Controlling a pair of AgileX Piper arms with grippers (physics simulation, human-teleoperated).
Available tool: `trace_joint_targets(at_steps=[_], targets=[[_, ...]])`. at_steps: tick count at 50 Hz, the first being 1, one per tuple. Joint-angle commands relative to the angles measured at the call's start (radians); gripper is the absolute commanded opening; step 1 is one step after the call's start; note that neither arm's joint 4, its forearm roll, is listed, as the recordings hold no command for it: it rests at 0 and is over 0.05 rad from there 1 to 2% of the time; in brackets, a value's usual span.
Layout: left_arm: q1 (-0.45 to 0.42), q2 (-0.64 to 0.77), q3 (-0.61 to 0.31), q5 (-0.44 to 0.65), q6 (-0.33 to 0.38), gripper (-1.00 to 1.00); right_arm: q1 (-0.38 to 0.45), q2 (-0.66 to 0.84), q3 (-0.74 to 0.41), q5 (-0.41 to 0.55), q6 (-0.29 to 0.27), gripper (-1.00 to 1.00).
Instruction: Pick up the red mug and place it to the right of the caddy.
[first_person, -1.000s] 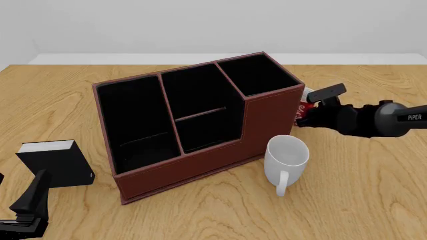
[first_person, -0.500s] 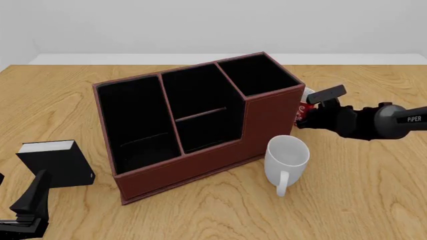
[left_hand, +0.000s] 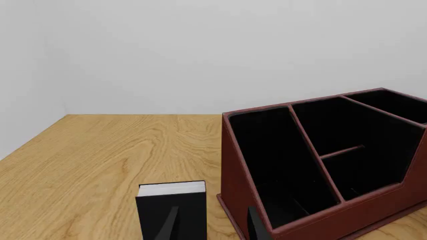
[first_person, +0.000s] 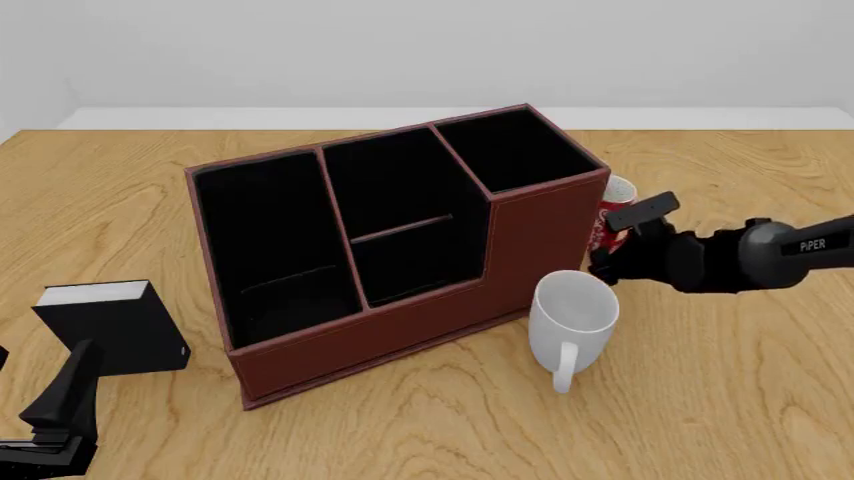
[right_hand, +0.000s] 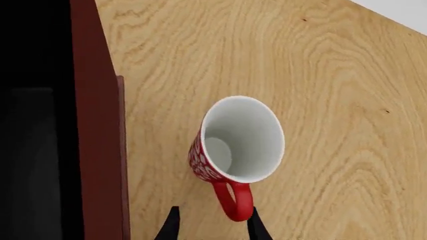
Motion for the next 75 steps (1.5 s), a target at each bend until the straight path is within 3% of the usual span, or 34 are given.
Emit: trace_joint_targets(at_steps=[1,45,75], targets=[[0.000,0.000,0.000,0.000,0.000,1.00,-0.001,0.007,0.001,0.008,0.017,1.00],[0.000,0.000,0.000,0.000,0.000,1.00,-0.031,-0.054,0.086,-0.019,0.044,1.00],[0.000,0.000,0.000,0.000,0.000,1.00,-0.060,-0.245,0.303,-0.079,0.069,1.00]])
